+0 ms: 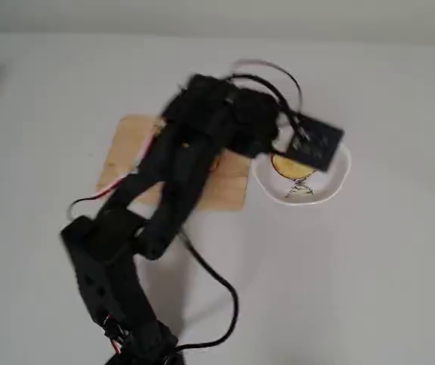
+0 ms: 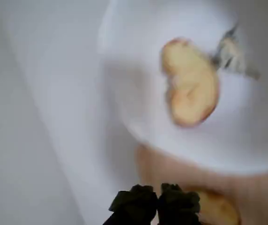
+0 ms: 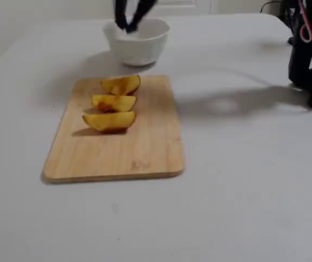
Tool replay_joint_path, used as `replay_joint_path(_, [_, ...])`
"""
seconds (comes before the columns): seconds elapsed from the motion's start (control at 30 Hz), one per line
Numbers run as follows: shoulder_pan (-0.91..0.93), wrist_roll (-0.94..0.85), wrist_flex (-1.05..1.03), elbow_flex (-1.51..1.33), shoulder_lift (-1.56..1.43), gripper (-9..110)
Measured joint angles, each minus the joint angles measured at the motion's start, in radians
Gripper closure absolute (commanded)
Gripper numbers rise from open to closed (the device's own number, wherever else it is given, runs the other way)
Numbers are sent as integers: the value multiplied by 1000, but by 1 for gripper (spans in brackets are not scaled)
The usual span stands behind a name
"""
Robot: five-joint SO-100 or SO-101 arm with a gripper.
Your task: Pick up the leftmost apple slice from the cutting board and place it into the bowl
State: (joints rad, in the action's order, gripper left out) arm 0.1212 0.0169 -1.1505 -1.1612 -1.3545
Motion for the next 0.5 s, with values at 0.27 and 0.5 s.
replay_joint_path(0.27, [-175,-6,-60,-107,-371,101])
replay_joint_path(0.5, [-302,-17,46,-612,-999,101])
